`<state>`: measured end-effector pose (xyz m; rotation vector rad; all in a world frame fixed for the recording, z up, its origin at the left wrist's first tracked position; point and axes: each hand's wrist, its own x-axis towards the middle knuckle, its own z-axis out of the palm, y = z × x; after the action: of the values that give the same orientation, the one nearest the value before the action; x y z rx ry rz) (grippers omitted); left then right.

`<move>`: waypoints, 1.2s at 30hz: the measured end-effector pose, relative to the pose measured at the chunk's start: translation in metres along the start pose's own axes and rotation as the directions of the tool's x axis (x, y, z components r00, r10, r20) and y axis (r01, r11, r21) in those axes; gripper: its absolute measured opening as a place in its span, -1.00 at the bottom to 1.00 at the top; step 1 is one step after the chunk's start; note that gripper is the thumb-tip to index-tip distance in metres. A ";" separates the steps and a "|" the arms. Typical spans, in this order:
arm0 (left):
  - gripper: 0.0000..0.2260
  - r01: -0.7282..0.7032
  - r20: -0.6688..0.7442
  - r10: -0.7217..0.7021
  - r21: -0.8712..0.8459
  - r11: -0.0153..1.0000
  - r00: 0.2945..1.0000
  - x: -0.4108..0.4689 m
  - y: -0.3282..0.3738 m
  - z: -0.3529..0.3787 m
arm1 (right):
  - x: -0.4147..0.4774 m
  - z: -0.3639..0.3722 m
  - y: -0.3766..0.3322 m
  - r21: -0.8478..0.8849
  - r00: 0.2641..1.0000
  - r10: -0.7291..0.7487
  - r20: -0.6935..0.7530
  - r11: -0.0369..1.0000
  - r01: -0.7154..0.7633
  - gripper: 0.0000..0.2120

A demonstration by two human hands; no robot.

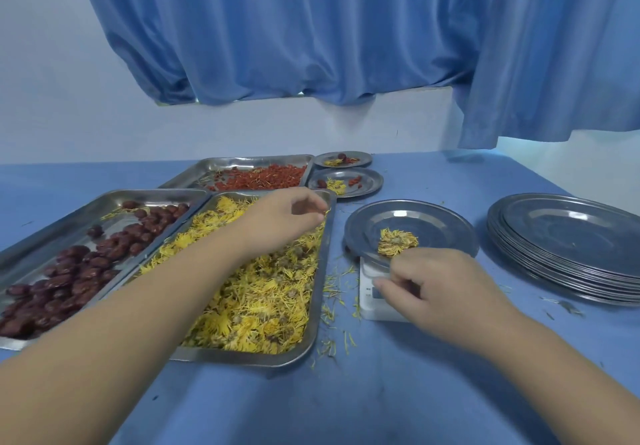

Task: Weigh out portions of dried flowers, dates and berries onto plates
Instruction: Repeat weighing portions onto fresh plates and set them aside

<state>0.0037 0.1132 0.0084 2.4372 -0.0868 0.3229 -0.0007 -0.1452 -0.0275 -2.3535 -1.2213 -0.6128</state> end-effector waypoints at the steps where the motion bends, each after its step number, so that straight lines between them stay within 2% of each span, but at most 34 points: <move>1: -0.89 0.021 -0.014 -0.020 0.025 0.999 1.000 -0.004 -0.007 -0.009 | 0.008 0.003 -0.009 0.003 1.000 -0.019 -0.004 1.000 0.019 -0.63; 5: -0.91 0.103 -0.147 -0.087 0.104 0.989 0.985 -0.019 -0.040 -0.060 | 0.031 0.019 -0.031 0.008 0.998 -0.052 -0.025 0.999 0.052 -0.58; 8: -0.91 0.227 -0.355 -0.221 -0.027 0.974 0.908 -0.027 -0.073 -0.105 | 0.031 0.032 -0.037 0.013 1.000 -0.010 -0.029 1.000 0.011 -0.53; 10: -0.88 0.322 -0.412 -0.319 -0.065 0.945 0.854 -0.031 -0.097 -0.128 | 0.025 0.037 -0.037 -0.026 0.999 -0.010 -0.031 1.000 0.009 -0.52; 12: -0.85 0.404 -0.394 -0.380 -0.023 0.914 0.837 -0.038 -0.122 -0.141 | 0.019 0.038 -0.033 -0.029 0.999 0.020 -0.036 0.999 -0.021 -0.53; 15: -0.87 0.518 -0.386 -0.434 0.144 0.843 0.814 -0.051 -0.160 -0.148 | 0.014 0.037 -0.028 0.000 0.997 0.066 -0.046 0.998 -0.066 -0.53; 17: -0.86 0.543 -0.359 -0.445 0.242 0.805 0.820 -0.056 -0.177 -0.146 | 0.014 0.038 -0.026 0.019 0.995 0.084 -0.048 0.996 -0.083 -0.53; 20: -0.78 0.538 -0.236 -0.484 0.399 0.742 0.842 -0.055 -0.191 -0.141 | 0.016 0.041 -0.027 0.030 0.995 0.095 -0.010 0.995 -0.094 -0.51; 22: -0.69 0.545 -0.158 -0.548 0.498 0.674 0.822 -0.053 -0.195 -0.139 | 0.016 0.043 -0.028 0.041 0.995 0.094 0.013 0.995 -0.094 -0.50; 24: -0.63 0.566 -0.138 -0.591 0.520 0.640 0.795 -0.052 -0.199 -0.139 | 0.016 0.043 -0.028 0.059 0.995 0.099 0.022 0.993 -0.100 -0.50; 26: -0.63 0.556 -0.160 -0.567 0.530 0.641 0.808 -0.051 -0.204 -0.140 | 0.016 0.042 -0.029 0.066 0.995 0.097 0.023 0.993 -0.099 -0.52; 31: -0.81 0.548 -0.195 -0.530 0.503 0.668 0.825 -0.055 -0.213 -0.137 | 0.017 0.043 -0.030 0.076 0.994 0.103 0.042 0.991 -0.106 -0.55; 33: -0.86 0.567 -0.244 -0.519 0.481 0.669 0.819 -0.058 -0.215 -0.137 | 0.017 0.043 -0.030 0.086 0.994 0.103 0.046 0.991 -0.107 -0.55; 36: -0.80 0.600 -0.368 -0.481 0.367 0.711 0.796 -0.062 -0.212 -0.135 | 0.018 0.042 -0.031 0.112 0.992 0.114 0.045 0.987 -0.119 -0.55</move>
<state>-0.0537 0.3615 -0.0367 2.7147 0.9208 0.4034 -0.0097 -0.0943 -0.0470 -2.3304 -1.0954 -0.4483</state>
